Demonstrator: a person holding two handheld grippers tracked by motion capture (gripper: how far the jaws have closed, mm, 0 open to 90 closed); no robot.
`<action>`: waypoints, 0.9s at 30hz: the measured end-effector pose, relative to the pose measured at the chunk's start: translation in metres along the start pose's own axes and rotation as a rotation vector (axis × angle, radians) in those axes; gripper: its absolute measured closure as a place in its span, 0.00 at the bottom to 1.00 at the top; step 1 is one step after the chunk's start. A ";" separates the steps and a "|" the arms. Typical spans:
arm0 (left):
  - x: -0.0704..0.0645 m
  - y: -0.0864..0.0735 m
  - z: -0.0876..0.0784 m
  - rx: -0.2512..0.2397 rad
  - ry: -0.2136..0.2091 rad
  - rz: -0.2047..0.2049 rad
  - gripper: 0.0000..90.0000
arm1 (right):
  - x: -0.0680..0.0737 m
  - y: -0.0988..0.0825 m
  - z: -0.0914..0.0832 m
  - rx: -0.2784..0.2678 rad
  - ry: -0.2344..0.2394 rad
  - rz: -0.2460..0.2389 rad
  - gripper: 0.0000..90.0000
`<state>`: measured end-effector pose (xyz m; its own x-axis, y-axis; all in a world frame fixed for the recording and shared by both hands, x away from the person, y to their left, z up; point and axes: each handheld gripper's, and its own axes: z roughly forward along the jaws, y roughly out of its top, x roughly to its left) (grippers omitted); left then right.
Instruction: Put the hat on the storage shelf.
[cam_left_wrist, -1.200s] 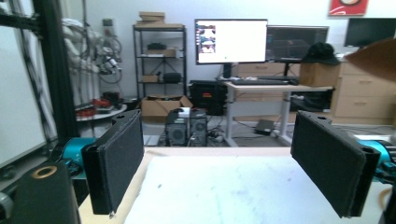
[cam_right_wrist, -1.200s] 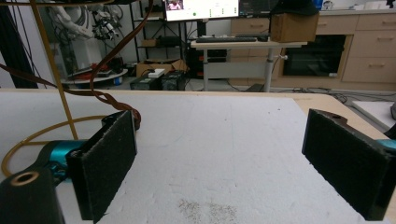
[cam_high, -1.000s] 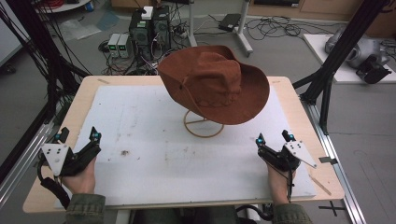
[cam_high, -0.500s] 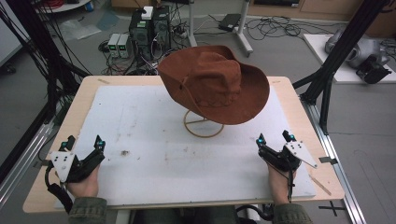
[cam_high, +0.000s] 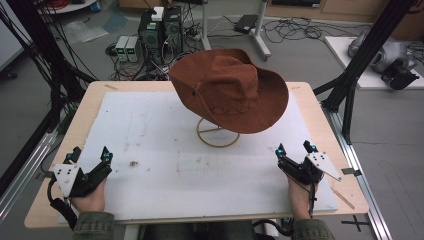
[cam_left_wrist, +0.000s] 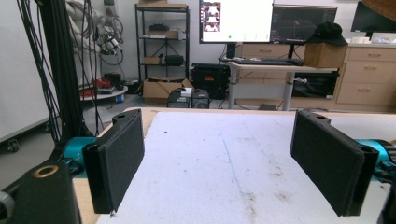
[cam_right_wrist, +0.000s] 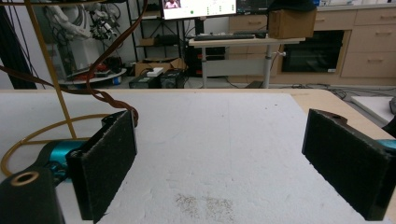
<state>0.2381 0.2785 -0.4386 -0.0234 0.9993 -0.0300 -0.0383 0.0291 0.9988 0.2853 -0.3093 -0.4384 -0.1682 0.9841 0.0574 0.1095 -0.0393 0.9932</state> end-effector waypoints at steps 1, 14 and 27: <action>0.000 0.000 0.000 0.000 0.002 -0.005 0.20 | 0.000 0.000 0.000 0.001 -0.001 0.002 0.10; 0.000 -0.003 0.003 0.011 -0.004 -0.013 0.21 | 0.000 -0.001 -0.001 0.008 -0.002 -0.003 0.10; 0.000 -0.007 0.004 0.027 -0.020 -0.024 0.21 | -0.001 -0.002 -0.001 0.021 -0.006 0.010 0.10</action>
<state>0.2424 0.2780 -0.4451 -0.0026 0.9986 -0.0532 -0.0112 0.0532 0.9985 0.2843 -0.3101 -0.4400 -0.1611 0.9847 0.0663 0.1318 -0.0451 0.9903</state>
